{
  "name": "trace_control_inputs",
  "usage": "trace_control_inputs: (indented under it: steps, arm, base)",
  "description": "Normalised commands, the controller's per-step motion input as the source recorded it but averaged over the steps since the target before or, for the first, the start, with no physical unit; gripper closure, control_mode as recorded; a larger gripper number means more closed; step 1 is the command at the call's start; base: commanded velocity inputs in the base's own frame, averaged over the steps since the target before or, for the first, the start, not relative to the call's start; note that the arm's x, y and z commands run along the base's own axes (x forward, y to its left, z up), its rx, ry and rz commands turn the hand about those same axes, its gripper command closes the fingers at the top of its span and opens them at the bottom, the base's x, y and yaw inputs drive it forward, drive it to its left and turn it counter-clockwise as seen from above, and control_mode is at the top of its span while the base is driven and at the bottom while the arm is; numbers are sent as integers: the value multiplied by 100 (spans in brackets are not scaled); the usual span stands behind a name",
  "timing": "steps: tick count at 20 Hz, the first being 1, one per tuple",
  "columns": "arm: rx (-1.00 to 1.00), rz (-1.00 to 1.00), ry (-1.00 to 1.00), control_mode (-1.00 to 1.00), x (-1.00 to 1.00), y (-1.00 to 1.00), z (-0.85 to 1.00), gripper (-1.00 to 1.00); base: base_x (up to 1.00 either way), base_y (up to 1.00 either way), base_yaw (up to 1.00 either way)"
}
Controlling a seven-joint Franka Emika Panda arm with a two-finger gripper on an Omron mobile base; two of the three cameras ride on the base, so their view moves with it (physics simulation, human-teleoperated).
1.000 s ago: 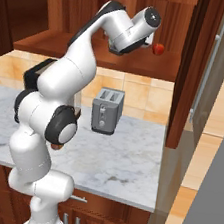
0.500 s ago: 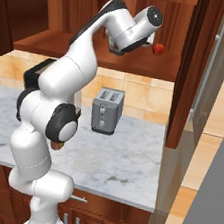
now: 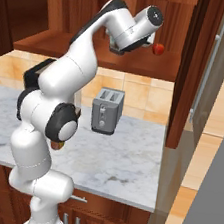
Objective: Pick the syrup bottle and honey bottle from the cabinet and place them next to the mug.
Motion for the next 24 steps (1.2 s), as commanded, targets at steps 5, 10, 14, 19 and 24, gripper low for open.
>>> trace_control_inputs:
  steps: [5, 10, 14, 19, 24]
  arm:
    - [0, 0, 0, -100, -4, 0, 0, 100]
    - [0, 0, -6, -100, -49, 0, 0, 100]
    - [0, 0, -7, -100, -67, 0, 0, 100]
    - [0, 2, -13, -100, -66, 4, 0, 100]
    - [0, 5, -12, -100, -74, 16, 0, 100]
  base:
    - [0, 0, 0]
    - [0, 0, 0]
    - [0, 0, 0]
    - [0, 0, 0]
    - [0, 0, 0]
